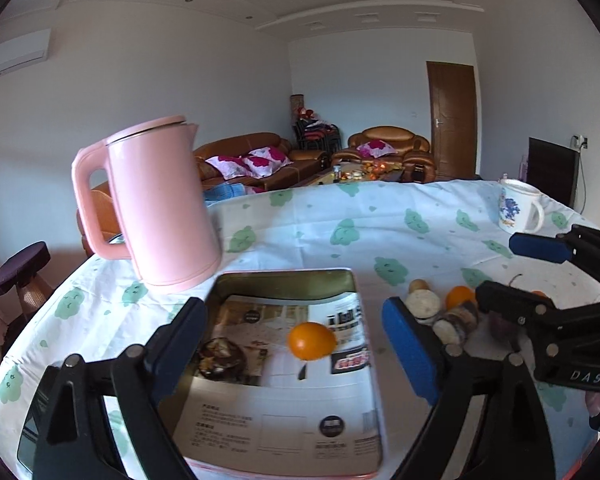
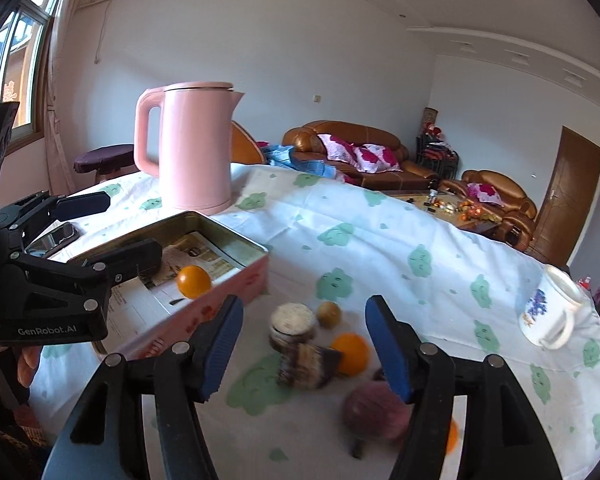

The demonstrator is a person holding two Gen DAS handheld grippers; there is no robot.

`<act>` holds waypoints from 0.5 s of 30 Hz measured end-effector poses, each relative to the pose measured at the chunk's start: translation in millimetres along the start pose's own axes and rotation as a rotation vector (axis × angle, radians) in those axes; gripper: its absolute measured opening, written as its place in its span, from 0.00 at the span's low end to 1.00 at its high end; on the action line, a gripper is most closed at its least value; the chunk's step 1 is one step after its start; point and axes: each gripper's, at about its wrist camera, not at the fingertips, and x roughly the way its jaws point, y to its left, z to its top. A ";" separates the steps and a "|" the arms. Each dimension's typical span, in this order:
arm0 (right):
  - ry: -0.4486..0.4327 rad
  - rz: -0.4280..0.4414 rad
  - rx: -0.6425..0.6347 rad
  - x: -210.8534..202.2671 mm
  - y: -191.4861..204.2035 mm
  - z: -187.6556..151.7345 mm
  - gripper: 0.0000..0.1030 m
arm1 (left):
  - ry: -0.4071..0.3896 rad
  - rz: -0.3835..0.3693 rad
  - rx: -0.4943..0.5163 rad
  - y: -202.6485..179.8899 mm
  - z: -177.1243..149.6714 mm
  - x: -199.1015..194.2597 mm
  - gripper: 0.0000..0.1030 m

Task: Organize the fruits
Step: 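Grasp the purple turnip with the left gripper while the right gripper grasps another orange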

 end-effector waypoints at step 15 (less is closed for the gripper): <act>0.090 -0.208 0.208 -28.0 -105.9 -68.9 0.64 | 0.080 -0.249 0.153 -123.3 2.3 20.4 0.89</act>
